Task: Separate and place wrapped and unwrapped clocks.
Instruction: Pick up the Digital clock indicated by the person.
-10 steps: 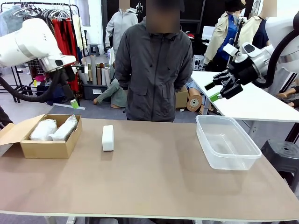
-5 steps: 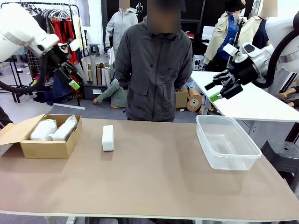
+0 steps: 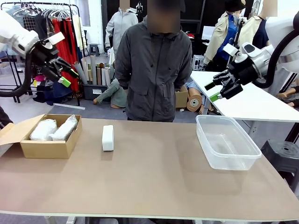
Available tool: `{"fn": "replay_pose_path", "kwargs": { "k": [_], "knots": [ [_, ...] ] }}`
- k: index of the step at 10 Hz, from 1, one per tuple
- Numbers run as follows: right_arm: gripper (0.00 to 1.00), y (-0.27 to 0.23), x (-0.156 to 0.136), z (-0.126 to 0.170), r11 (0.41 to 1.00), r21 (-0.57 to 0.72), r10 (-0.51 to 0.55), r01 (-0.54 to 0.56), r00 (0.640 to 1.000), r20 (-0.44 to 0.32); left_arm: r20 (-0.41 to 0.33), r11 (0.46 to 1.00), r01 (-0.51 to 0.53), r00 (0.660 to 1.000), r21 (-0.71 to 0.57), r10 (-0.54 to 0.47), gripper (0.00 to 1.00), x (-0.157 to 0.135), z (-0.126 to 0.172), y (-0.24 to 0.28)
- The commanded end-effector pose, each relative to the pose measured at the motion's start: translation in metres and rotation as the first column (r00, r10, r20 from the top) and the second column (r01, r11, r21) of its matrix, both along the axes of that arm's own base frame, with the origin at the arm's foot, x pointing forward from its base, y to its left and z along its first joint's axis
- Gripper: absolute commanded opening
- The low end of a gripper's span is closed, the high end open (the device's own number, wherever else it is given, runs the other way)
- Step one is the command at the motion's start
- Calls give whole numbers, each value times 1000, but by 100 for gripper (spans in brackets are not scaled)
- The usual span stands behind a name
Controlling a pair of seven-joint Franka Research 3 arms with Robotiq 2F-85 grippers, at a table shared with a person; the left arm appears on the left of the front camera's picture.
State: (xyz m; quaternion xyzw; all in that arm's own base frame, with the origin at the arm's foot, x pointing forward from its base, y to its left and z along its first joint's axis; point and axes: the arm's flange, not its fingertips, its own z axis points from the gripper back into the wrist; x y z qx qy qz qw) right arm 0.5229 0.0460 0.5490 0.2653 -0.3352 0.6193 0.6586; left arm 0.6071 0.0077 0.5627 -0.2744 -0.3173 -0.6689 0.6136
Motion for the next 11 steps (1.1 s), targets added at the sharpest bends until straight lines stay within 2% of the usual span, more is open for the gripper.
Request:
{"fn": "replay_pose_path", "kwargs": {
  "k": [1, 3, 4, 5, 11],
  "knots": [
    [100, 1, 0, 2, 1000, 0, 4, -4, 1000, 2, 0, 999, -10, 1000, -36, 10, 100, -8, -4, 8],
    [100, 1, 0, 2, 1000, 0, 4, -4, 1000, 2, -2, 998, -38, 999, -56, 38, 100, -9, -6, 13],
    [100, 1, 0, 2, 1000, 0, 4, -4, 1000, 2, -14, 994, -90, 996, -55, 90, 100, -11, -5, 14],
    [100, 1, 0, 2, 1000, 0, 4, -4, 1000, 2, -16, 999, -23, 1000, -22, 23, 100, -2, -4, 14],
    [100, 1, 0, 2, 1000, 0, 4, -4, 1000, 2, -16, 999, -23, 1000, -22, 23, 100, -2, -4, 14]
  ]
}}
